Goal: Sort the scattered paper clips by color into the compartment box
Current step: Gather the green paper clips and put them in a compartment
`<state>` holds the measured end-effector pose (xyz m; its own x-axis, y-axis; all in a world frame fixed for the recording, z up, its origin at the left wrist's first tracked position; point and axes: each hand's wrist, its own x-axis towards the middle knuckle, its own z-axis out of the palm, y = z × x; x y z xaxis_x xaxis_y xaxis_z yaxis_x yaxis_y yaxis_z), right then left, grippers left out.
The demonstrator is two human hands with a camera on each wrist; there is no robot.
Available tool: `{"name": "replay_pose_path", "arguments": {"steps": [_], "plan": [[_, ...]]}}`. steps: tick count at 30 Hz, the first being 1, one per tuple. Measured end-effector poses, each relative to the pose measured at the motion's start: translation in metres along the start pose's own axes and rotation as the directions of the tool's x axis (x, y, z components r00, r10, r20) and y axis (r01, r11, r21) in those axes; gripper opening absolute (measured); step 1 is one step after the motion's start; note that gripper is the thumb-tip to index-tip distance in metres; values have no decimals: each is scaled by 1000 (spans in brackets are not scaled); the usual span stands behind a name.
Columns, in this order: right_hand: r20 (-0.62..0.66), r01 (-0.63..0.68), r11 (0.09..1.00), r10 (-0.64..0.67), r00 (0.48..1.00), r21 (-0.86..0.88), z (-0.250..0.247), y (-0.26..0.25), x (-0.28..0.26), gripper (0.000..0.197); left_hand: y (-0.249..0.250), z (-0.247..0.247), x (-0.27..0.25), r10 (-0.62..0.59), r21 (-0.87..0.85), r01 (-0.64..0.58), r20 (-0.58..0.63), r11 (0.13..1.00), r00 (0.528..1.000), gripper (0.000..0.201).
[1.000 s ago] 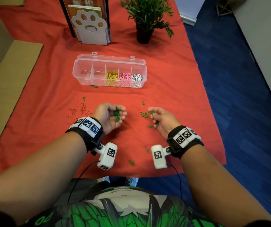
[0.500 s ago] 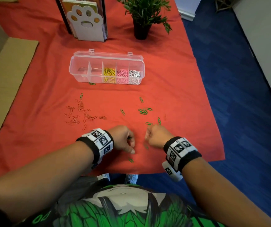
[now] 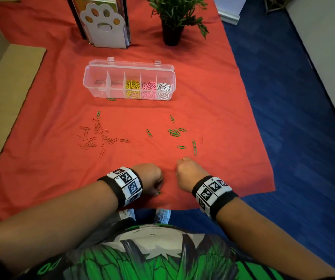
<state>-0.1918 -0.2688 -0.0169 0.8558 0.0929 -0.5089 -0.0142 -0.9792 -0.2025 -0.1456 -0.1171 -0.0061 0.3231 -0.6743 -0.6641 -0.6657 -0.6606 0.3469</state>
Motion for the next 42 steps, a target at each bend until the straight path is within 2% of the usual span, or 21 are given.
{"name": "replay_pose_path", "arguments": {"steps": [5,10,13,17,19,21,22,24,26,28,29,30,31,32,33,34,35,36,38,40,42], "plan": [[-19,-11,999,11,1000,-36,-2,3,-1,33,1,1,-2,-29,106,36,-60,994,998,23],[-39,11,982,-19,999,-187,2,-9,-7,36,8,-3,-4,-46,200,51,-33,978,998,24],[-13,18,985,-21,1000,-172,2,-10,-5,36,10,0,-4,-38,206,44,-37,978,999,24],[91,-69,987,56,994,143,-13,7,7,17,7,3,-7,-15,92,20,-62,996,998,23],[78,-129,888,105,991,442,-24,21,13,16,0,0,-7,-49,-182,35,-74,983,996,19],[61,-157,637,170,983,755,-33,31,14,25,-7,-7,-6,-107,-571,34,-94,820,990,15],[75,-166,483,200,977,860,-36,36,15,25,-9,-12,-7,-146,-756,10,-114,655,983,11],[122,-173,211,233,965,962,-42,44,19,26,-13,-24,-9,-177,-971,-80,-122,224,977,12],[168,-156,-67,252,953,985,-49,51,23,26,-21,-36,-13,-95,-973,-148,-133,-177,987,18],[247,-152,-325,274,929,933,-56,56,24,24,-29,-44,-15,-66,-912,-185,-173,-366,983,21],[281,-159,-384,287,916,910,-58,57,26,24,-32,-47,-14,-91,-893,-197,-175,-405,980,23],[303,-176,-376,312,900,910,-58,58,28,24,-34,-50,-12,-145,-888,-198,-151,-416,978,22],[299,-205,-280,354,886,938,-58,58,32,23,-35,-53,-7,-229,-900,-201,-117,-387,966,19],[263,-260,-64,409,874,964,-57,58,36,23,-36,-54,-1,-335,-932,-209,-103,-297,936,20],[196,-338,253,456,868,907,-55,58,40,22,-39,-53,7,-452,-970,-203,-121,-137,884,25],[115,-402,561,476,872,724,-54,57,42,17,-43,-52,13,-549,-982,-169,-184,80,815,26],[41,-426,747,474,880,511,-52,54,44,15,-48,-51,18,-612,-947,-96,-274,307,742,24],[-17,-429,830,465,885,356,-49,52,45,23,-54,-50,22,-630,-871,-9,-363,492,687,18],[-91,-394,883,428,899,254,-39,48,46,39,-61,-50,22,-592,-663,179,-473,727,653,21],[-125,-357,901,395,910,247,-32,40,47,36,-66,-50,24,-515,-459,281,-536,843,669,33],[-135,-325,920,359,924,219,-28,34,49,29,-67,-51,24,-468,-352,316,-547,881,694,37]]}}
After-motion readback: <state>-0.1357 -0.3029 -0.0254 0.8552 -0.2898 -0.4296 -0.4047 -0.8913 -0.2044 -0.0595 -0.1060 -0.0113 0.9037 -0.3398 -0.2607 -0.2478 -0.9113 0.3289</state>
